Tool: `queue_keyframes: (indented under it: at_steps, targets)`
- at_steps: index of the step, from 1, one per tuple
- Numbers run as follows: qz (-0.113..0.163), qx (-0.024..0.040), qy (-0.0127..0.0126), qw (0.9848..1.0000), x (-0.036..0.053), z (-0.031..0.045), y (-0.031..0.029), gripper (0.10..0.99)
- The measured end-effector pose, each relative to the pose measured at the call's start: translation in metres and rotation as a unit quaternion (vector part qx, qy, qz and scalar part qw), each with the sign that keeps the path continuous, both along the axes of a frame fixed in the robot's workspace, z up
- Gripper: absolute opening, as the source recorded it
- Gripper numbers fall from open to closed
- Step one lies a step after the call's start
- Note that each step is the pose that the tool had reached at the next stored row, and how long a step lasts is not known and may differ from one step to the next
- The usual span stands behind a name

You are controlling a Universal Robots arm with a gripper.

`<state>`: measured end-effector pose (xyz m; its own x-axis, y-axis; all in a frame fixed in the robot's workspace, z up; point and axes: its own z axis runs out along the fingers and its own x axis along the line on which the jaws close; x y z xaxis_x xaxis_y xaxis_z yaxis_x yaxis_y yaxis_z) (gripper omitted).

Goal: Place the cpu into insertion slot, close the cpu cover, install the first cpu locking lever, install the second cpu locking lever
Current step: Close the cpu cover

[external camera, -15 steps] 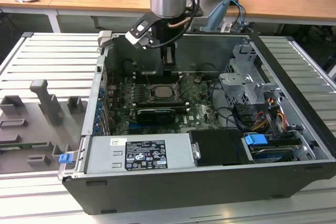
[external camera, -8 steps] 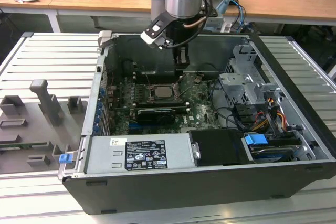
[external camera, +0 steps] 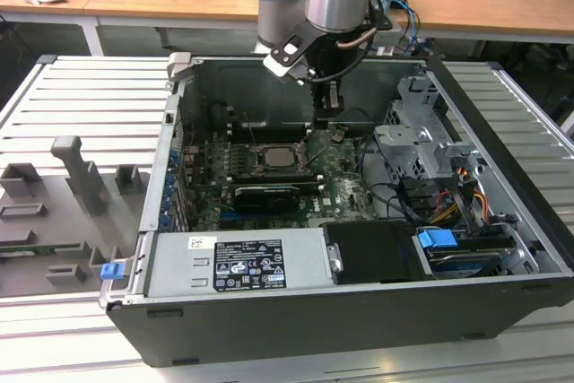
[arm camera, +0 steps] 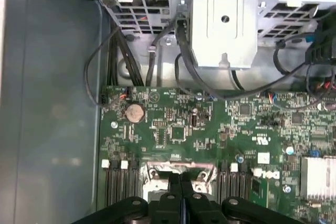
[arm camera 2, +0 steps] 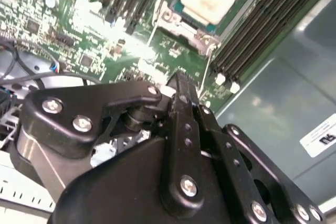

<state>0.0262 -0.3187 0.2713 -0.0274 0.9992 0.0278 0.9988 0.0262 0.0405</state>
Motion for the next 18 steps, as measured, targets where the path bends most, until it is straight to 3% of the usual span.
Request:
queue_keyframes:
  at_steps: [2,5,9,11,12,13,15,18]
  targets:
    - [0.001,0.0000,0.0021,1.0000,0.0097,-0.0017,0.0004,0.106]
    - [0.001,-0.0013,0.0027,1.0000,0.0279,-0.0101,0.0005,0.106]
    - [0.001,-0.0015,0.0027,1.0000,0.0292,-0.0163,0.0004,0.106]
    - [0.001,-0.0016,0.0068,1.0000,0.0292,-0.0168,0.0004,0.106]
    - [0.001,-0.0015,0.0108,0.9999,0.0292,-0.0168,0.0004,0.106]
    - [0.001,-0.0014,0.0194,0.9998,0.0292,-0.0169,0.0005,0.106]
    - [0.001,-0.0015,0.0304,0.9995,0.0290,-0.0169,0.0006,0.106]
    - [0.001,-0.0015,0.0309,0.9995,0.0209,-0.0169,0.0006,0.106]
